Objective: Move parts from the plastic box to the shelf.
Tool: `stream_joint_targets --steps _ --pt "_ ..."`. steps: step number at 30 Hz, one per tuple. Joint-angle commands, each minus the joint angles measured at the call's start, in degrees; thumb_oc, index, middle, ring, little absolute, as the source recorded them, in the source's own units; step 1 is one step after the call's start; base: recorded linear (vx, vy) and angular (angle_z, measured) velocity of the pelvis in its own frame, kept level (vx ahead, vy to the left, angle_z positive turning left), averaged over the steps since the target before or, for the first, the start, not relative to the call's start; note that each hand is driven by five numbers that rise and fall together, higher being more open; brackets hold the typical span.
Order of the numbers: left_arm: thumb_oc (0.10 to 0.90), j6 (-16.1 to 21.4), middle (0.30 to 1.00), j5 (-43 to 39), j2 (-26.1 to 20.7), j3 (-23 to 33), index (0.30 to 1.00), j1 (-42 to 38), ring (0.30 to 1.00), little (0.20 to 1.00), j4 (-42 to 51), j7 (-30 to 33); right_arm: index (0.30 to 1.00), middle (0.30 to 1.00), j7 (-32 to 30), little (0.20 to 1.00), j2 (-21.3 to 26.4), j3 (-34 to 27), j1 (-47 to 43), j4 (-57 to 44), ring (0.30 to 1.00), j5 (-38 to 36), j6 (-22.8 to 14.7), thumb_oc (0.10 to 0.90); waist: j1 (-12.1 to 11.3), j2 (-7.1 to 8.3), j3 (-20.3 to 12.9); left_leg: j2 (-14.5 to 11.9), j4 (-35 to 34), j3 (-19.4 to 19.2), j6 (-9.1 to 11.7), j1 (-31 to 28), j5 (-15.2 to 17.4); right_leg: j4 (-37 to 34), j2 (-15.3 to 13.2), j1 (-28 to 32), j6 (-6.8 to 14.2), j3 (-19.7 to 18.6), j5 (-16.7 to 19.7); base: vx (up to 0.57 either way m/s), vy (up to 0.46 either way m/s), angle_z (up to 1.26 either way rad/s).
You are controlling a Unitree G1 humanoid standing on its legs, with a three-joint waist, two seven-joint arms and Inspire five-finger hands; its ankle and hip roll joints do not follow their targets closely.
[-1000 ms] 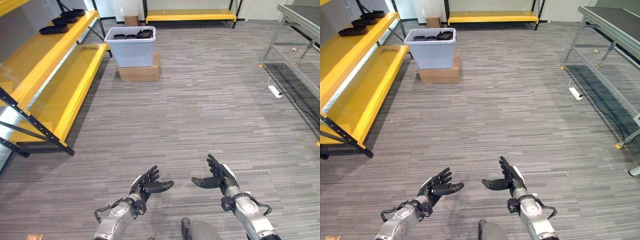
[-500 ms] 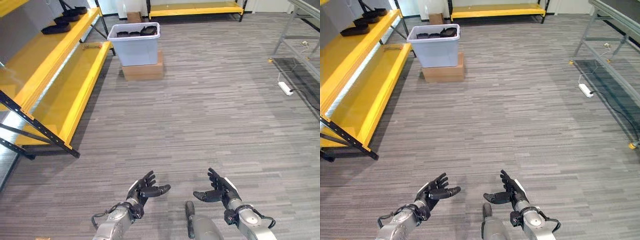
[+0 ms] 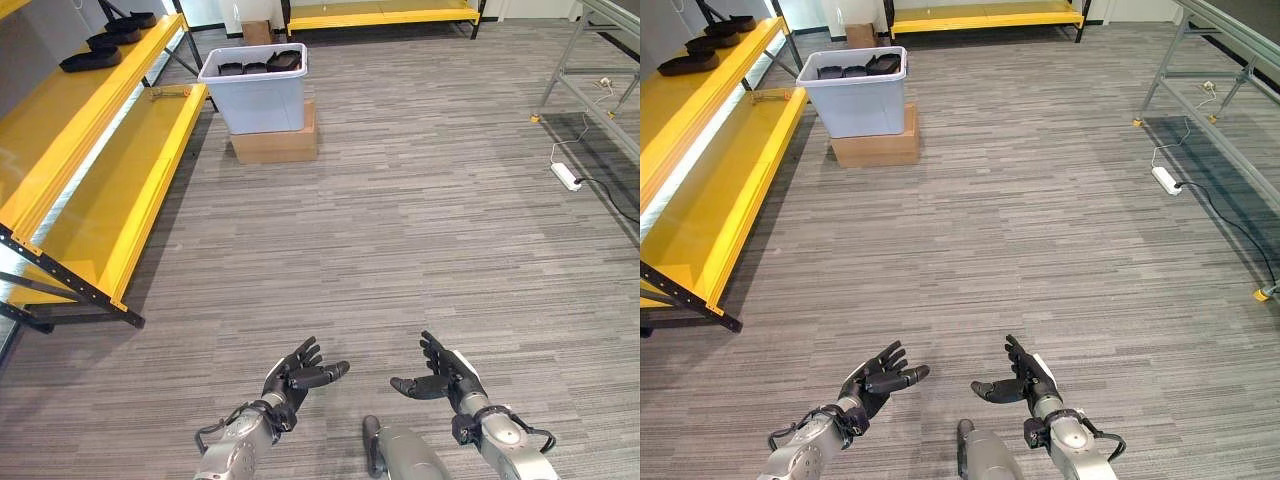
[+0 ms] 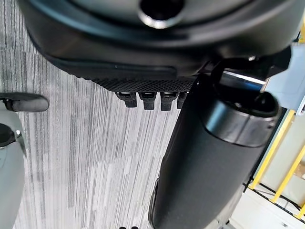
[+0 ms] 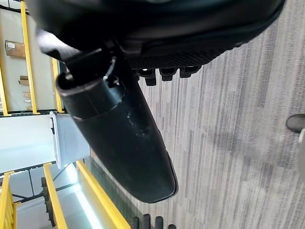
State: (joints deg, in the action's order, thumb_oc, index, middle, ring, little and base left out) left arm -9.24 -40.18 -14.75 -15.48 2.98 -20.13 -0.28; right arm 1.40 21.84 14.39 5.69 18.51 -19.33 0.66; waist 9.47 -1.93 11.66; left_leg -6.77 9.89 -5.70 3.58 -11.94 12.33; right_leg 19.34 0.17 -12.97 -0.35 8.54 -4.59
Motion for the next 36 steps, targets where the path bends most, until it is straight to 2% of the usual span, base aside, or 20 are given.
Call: stream_joint_targets --steps 1,2,3,4,5,6,7,8,9,10,11,13,14,17,20,23,25,28,30,36 --pt "0.9 7.3 1.0 -2.9 -0.2 1.2 1.0 -2.8 1.0 1.0 1.9 -1.0 1.0 1.0 1.9 1.0 0.1 2.0 -3.5 -4.6 1.0 -1.9 -6.2 0.9 1.4 1.83 -4.7 4.2 23.8 -4.4 0.0 4.7 -15.0 -9.9 -1.9 5.1 -0.1 -1.6 3.4 0.14 -0.221 -0.02" --pt "0.9 7.3 1.0 -2.9 -0.2 1.2 1.0 -2.8 1.0 1.0 1.9 -1.0 1.0 1.0 1.9 1.0 0.1 2.0 -3.5 -4.6 1.0 -1.9 -6.2 0.9 1.4 1.83 -4.8 4.2 23.8 -4.4 0.0 4.7 -15.0 -9.9 -1.9 5.0 -0.1 -1.6 3.4 0.15 -0.263 0.1" --pt "0.9 8.2 1.0 -2.8 0.2 1.4 1.0 -3.2 1.0 1.0 2.3 -0.2 1.0 1.0 1.4 1.0 0.5 2.2 -3.8 -4.4 1.0 -0.7 -6.5 0.9 0.4 3.21 -3.7 2.4 39.7 -5.5 -0.4 14.2 -14.9 -11.0 -1.9 8.9 -1.7 -2.4 2.0 0.13 -0.193 0.14" --pt "0.9 8.3 1.0 -2.8 0.4 1.6 1.0 -3.5 1.0 1.0 2.6 0.3 1.0 1.0 1.2 1.0 0.7 2.3 -4.0 -3.9 1.0 -0.3 -6.6 0.9 -0.2 3.56 -3.1 1.8 43.5 -5.7 -1.3 18.4 -13.6 -11.4 -1.8 10.7 -2.0 -2.9 1.6 0.17 -0.209 0.04" --pt "0.9 8.4 1.0 -2.8 0.4 1.8 1.0 -3.7 1.0 1.0 2.7 0.8 1.0 1.0 1.3 1.0 0.7 2.3 -4.3 -3.5 1.0 -0.3 -6.6 0.9 -0.6 3.75 -2.6 1.6 44.4 -5.9 -1.9 20.1 -12.8 -11.7 -1.7 11.7 -2.0 -3.3 1.4 0.12 -0.058 -0.23" --pt "0.9 8.4 1.0 -2.8 0.4 2.0 1.0 -3.9 1.0 1.0 2.7 1.1 1.0 1.0 1.4 1.0 0.7 2.4 -4.7 -3.0 1.0 -0.5 -6.7 0.9 -1.2 3.92 -2.0 1.0 41.4 -6.2 -2.5 21.9 -12.3 -12.1 -1.6 12.9 -1.9 -3.8 1.2 0.17 0.008 -0.49" --pt "0.9 8.7 1.0 -3.6 0.0 2.5 1.0 -4.1 1.0 1.0 3.0 1.9 1.0 1.0 1.9 1.0 0.6 2.5 -5.2 -2.7 1.0 -0.4 -6.4 0.9 -2.1 4.29 -1.4 0.6 33.9 -7.3 -3.5 22.9 -11.6 -12.7 -1.5 14.7 -1.6 -4.7 0.8 0.18 0.054 -0.47" --pt "0.9 9.2 1.0 -4.0 -0.2 2.7 1.0 -4.1 1.0 1.0 3.0 2.3 1.0 1.0 2.2 1.0 0.5 2.4 -5.4 -2.6 1.0 -0.4 -6.3 0.9 -2.3 4.33 -1.2 0.2 28.6 -8.2 -3.5 22.4 -11.9 -12.9 -1.3 15.4 -1.4 -5.1 0.4 0.28 0.167 -0.35" --pt "0.9 10.6 1.0 -8.1 -0.2 3.3 1.0 -4.6 1.0 1.0 2.6 2.9 1.0 1.0 2.8 1.0 0.7 2.1 -5.6 -3.2 1.0 -1.3 -4.8 0.9 -2.6 3.89 -1.2 0.0 15.1 -9.2 -3.1 22.2 -13.4 -13.4 -0.7 16.7 -0.6 -5.6 0.0 0.31 0.243 -0.26" --pt "0.9 10.6 1.0 -10.2 0.0 3.9 1.0 -4.7 1.0 1.0 2.5 2.4 1.0 1.0 3.1 1.0 0.7 2.2 -5.2 -3.7 1.0 -4.2 -3.2 0.9 -3.2 3.4 -1.2 0.6 3.9 -8.2 -2.3 22.0 -15.4 -14.5 -0.3 18.2 0.3 -6.2 0.0 0.34 0.266 -0.29" --pt "0.9 10.8 1.0 -9.8 0.2 4.1 1.0 -4.7 1.0 1.0 2.7 2.2 1.0 1.0 2.8 1.0 0.6 2.1 -4.9 -4.0 1.0 -4.8 -3.0 0.9 -3.4 3.29 -1.2 0.8 -0.8 -7.2 -1.7 21.7 -16.8 -15.2 -0.1 19.2 0.7 -6.7 0.0 0.32 0.217 -0.28" --pt "0.9 11.2 1.0 -7.9 0.3 4.7 1.0 -3.6 1.0 1.0 4.1 1.6 1.0 1.0 4.7 1.0 1.7 2.2 -4.0 -5.5 1.0 -3.0 -5.1 0.9 -5.3 3.04 -0.9 -1.2 -13.1 -2.4 0.3 23.2 -20.8 -16.3 0.2 21.8 1.3 -9.3 -0.6 0.34 0.187 -0.54" --pt "0.9 11.6 1.0 -7.2 0.3 4.7 1.0 -3.3 1.0 1.0 3.8 1.8 1.0 1.0 5.5 1.0 1.8 2.5 -4.0 -5.8 1.0 -3.2 -5.4 0.9 -5.6 3.27 -0.6 -1.6 -13.4 -1.3 0.4 23.7 -20.5 -15.9 -0.1 22.6 1.6 -9.8 -1.2 0.4 0.241 -0.77" --pt "0.9 12.1 1.0 -5.3 0.6 5.1 1.0 -4.0 1.0 1.0 0.9 2.9 1.0 1.0 7.1 1.0 2.0 4.9 -6.8 -5.5 1.0 -3.6 -5.3 0.9 -6.4 1.9 0.3 -3.0 -11.3 -1.2 1.0 21.4 -20.2 -11.5 -1.0 22.7 1.4 -7.1 -5.1 0.4 0.247 -0.85" --pt "0.9 11.3 1.0 -4.8 0.0 5.0 1.0 -4.2 1.0 1.0 0.4 1.0 1.0 1.0 7.4 1.0 1.9 5.1 -6.2 -7.2 1.0 -3.9 -4.2 0.9 -6.2 1.64 0.1 -1.9 -9.7 -1.8 1.0 19.6 -19.9 -12.2 -1.6 22.1 1.5 -5.4 -4.1 0.27 0.134 -0.27" --pt "0.9 10.3 1.0 -5.1 -0.1 4.7 1.0 -3.9 1.0 1.0 1.1 3.0 1.0 1.0 6.4 1.0 1.8 5.1 -5.9 -7.1 1.0 -3.4 -3.7 0.9 -6.6 1.55 -0.1 -0.6 -9.7 -1.9 0.5 18.7 -19.1 -13.3 -2.3 22.1 1.6 -4.1 -3.5 0.19 0.084 0.18" --pt "0.9 9.6 1.0 -4.4 -0.3 4.6 1.0 -3.7 1.0 1.0 1.4 5.6 1.0 1.0 5.5 1.0 1.4 5.2 -5.8 -6.8 1.0 -3.3 -4.1 0.9 -7.1 1.67 -0.3 0.1 -9.5 -1.8 0.3 19.1 -18.6 -13.9 -2.6 22.1 1.8 -3.5 -3.5 0.15 0.058 0.31" --pt "0.9 11.2 1.0 -4.3 -0.5 5.6 1.0 -2.9 1.0 1.0 1.9 8.2 1.0 1.0 3.8 1.0 0.5 5.4 -5.5 -7.2 1.0 -3.2 -3.8 0.9 -8.4 2.43 -0.6 1.5 -9.0 -0.9 -0.1 20.4 -17.9 -14.6 -3.2 22.2 2.3 -2.4 -3.4 0.19 0.043 0.42" --pt "0.9 11.3 1.0 -2.1 -1.1 6.0 1.0 -2.0 1.0 1.0 3.9 8.1 1.0 1.0 2.1 1.0 -0.4 5.4 -5.2 -7.3 1.0 -3.8 -4.6 0.9 -9.9 3.24 -0.7 2.5 -8.9 -0.6 -0.8 21.4 -17.4 -15.0 -3.8 22.5 3.0 -1.6 -3.5 0.18 0.056 0.21" --pt "0.9 9.3 1.0 -0.7 -2.3 6.3 1.0 -2.7 1.0 1.0 4.8 6.6 1.0 1.0 0.7 1.0 -1.1 4.2 -5.7 -7.1 1.0 -4.6 -6.5 0.9 -10.9 4.17 -1.6 3.9 -8.3 -1.2 -2.2 21.8 -16.4 -14.5 -4.4 23.3 4.0 -0.9 -3.9 0.09 0.066 0.08"
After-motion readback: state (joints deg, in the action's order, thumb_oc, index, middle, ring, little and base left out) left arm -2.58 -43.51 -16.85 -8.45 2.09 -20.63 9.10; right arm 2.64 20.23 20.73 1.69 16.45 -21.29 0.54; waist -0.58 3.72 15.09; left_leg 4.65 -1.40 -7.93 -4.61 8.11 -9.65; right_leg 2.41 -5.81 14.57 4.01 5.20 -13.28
